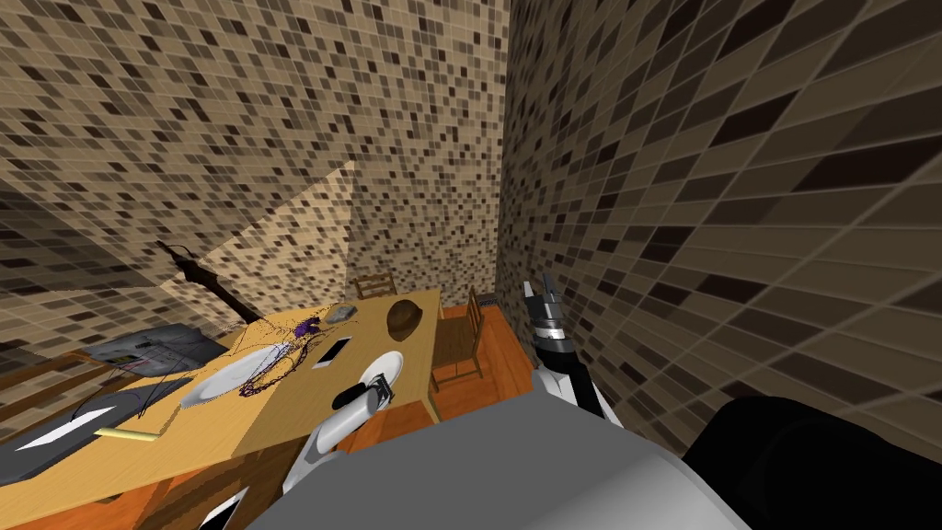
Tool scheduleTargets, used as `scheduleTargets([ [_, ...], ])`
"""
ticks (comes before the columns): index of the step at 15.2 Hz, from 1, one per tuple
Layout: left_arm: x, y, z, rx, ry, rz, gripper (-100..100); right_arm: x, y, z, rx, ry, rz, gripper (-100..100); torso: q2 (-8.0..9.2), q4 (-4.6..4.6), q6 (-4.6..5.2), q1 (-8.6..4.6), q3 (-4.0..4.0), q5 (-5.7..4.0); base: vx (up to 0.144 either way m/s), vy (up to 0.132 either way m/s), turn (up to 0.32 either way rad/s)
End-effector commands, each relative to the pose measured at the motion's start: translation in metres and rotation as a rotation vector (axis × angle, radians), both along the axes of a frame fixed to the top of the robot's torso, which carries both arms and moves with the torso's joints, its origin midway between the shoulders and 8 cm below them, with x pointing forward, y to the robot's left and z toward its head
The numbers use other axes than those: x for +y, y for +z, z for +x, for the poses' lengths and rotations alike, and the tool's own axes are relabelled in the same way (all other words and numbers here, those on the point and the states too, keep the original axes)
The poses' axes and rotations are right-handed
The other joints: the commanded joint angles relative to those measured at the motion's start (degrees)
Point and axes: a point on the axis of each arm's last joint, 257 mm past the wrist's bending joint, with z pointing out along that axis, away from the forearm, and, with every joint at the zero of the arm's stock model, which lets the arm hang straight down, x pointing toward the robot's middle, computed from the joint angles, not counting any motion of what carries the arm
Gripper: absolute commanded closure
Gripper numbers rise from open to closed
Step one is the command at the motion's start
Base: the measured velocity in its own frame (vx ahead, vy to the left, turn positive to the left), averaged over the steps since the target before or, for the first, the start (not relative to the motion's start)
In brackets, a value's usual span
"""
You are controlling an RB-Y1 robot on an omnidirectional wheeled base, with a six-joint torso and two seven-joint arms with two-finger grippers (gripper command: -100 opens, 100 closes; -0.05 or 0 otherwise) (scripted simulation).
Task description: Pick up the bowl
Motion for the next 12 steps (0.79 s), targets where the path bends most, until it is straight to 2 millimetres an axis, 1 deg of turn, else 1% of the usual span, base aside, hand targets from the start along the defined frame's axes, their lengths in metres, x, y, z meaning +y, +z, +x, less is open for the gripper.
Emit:
scheduleTargets([
  [1,0.0,0.0,0.0,0.0,0.0,0.0,-100,0.0,0.0,0.0,0.0,0.0,0.0,0,0.0,0.0,0.0,0.0,0.0,0.0,0.015,0.021,-0.003],
  [2,0.0,0.0,0.0,-0.002,0.0,0.001,100,0.0,0.0,0.0,0.0,0.0,0.0,0,0.03,0.0,0.0,-0.03,0.01,-0.01,0.006,0.008,-0.002],
  [6,0.0,0.0,0.0,-0.001,0.0,0.0,100,0.0,0.0,0.0,0.0,0.0,0.0,0,0.1,0.03,0.0,-0.13,0.06,-0.03,0.0,0.0,0.0],
  [7,0.002,0.005,-0.001,0.0,0.001,0.001,100,0.0,0.0,0.0,0.0,0.0,0.0,0,0.11,0.03,0.0,-0.13,0.06,-0.04,-0.01,-0.014,-0.004],
  [11,0.006,0.014,-0.002,0.002,0.001,0.002,100,0.0,0.0,0.0,0.0,0.0,0.0,0,0.28,0.08,-0.01,-0.32,0.17,-0.1,-0.03,-0.033,0.002],
  [12,0.005,0.011,-0.002,0.0,0.001,0.002,100,0.0,0.0,0.0,0.0,0.0,0.0,0,0.29,0.08,0.0,-0.33,0.18,-0.1,-0.018,-0.02,0.004],
])
